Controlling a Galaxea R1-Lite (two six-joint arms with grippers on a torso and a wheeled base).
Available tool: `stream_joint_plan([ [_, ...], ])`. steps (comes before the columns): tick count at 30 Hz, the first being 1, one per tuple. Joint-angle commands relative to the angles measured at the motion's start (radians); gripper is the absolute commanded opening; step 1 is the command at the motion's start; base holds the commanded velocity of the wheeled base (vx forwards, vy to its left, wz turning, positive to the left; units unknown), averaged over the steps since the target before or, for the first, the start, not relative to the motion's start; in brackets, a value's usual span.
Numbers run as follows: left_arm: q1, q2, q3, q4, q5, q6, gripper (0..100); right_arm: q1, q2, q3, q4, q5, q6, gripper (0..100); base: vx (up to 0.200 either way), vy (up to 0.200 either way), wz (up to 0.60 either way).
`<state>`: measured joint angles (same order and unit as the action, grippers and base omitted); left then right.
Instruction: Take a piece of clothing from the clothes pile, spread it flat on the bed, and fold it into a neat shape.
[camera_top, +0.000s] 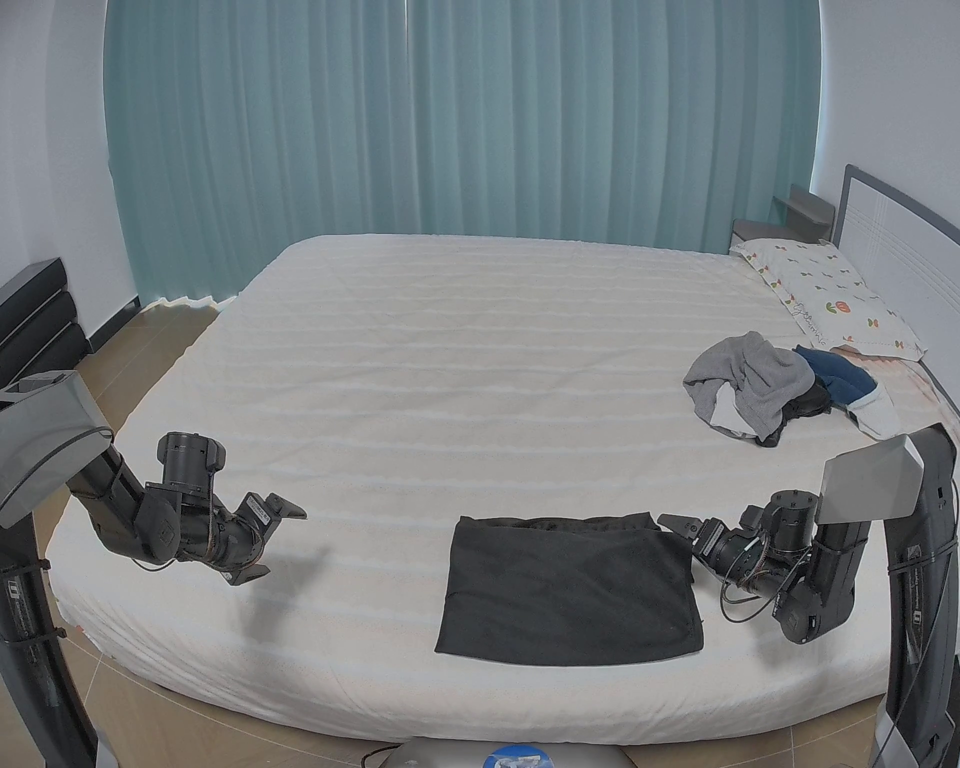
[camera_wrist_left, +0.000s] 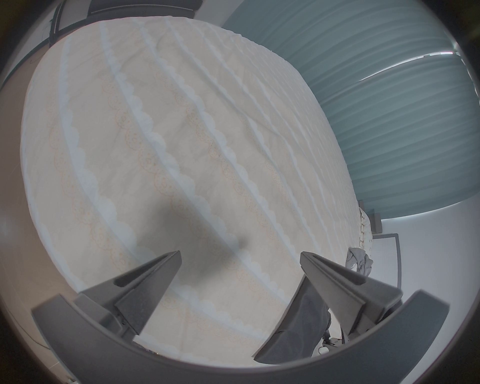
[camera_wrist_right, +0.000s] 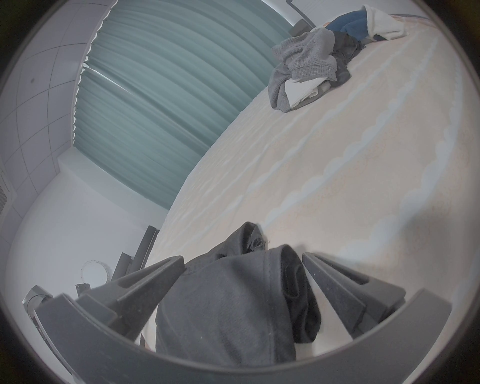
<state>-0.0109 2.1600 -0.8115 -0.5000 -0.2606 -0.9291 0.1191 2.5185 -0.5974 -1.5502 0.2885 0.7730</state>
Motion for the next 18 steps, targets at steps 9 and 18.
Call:
stream_joint_plan([
  [9,0.000,0.001,0.000,0.000,0.000,0.000,100,-0.001,0.037,-0.045,-0.002,-0.003,0.002,0,0.000,0.000,0.00],
  [18,0.000,0.003,-0.002,0.000,0.000,0.000,100,-0.015,0.037,-0.054,-0.010,-0.046,0.031,0,0.000,0.000,0.00],
])
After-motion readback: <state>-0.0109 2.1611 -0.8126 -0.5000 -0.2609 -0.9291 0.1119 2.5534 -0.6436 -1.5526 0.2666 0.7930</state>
